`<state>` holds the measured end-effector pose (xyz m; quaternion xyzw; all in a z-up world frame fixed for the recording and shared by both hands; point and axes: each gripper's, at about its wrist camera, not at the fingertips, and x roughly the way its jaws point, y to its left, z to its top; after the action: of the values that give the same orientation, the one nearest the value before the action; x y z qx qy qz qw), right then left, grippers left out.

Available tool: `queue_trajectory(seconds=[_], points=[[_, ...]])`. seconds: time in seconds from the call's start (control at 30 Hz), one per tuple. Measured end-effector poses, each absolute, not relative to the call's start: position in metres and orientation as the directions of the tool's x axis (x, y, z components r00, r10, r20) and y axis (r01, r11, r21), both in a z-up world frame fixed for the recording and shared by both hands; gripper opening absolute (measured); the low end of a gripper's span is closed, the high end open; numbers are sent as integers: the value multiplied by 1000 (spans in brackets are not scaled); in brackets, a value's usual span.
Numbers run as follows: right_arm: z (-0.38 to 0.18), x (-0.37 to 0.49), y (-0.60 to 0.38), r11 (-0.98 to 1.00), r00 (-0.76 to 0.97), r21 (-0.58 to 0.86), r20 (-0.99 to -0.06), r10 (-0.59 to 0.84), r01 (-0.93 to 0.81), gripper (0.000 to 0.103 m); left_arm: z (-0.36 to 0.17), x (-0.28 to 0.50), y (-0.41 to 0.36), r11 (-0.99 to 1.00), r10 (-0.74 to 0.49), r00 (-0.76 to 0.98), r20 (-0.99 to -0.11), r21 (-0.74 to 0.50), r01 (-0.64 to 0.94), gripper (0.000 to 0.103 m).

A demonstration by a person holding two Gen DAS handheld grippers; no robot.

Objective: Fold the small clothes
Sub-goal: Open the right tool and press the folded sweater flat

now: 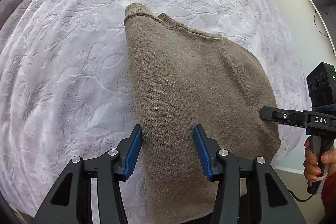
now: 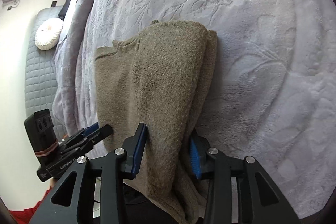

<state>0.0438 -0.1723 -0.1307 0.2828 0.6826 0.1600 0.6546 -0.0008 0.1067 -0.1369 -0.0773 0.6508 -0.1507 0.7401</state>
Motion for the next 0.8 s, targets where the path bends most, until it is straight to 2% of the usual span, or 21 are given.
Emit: queue_trajectory(seconds=[0.13, 0.2, 0.43, 0.63, 0.8], points=[[-122, 37, -175, 834, 13, 532, -844, 536, 148, 43, -138, -1, 107, 948, -310, 100, -946, -298, 112, 51], [-117, 35, -174, 843, 26, 519, -853, 521, 140, 38, -139, -1, 107, 950, -304, 95, -948, -294, 107, 54], [-117, 26, -177, 893, 46, 427, -904, 425, 141, 20, -139, -3, 107, 955, -288, 89, -953, -279, 100, 54], [-115, 20, -189, 958, 36, 238, -971, 236, 160, 20, -122, -9, 121, 970, -239, 146, -960, -229, 79, 54], [-91, 7, -210, 907, 111, 368, -930, 352, 204, 19, -101, -12, 127, 959, -274, 191, -943, -253, 128, 54]])
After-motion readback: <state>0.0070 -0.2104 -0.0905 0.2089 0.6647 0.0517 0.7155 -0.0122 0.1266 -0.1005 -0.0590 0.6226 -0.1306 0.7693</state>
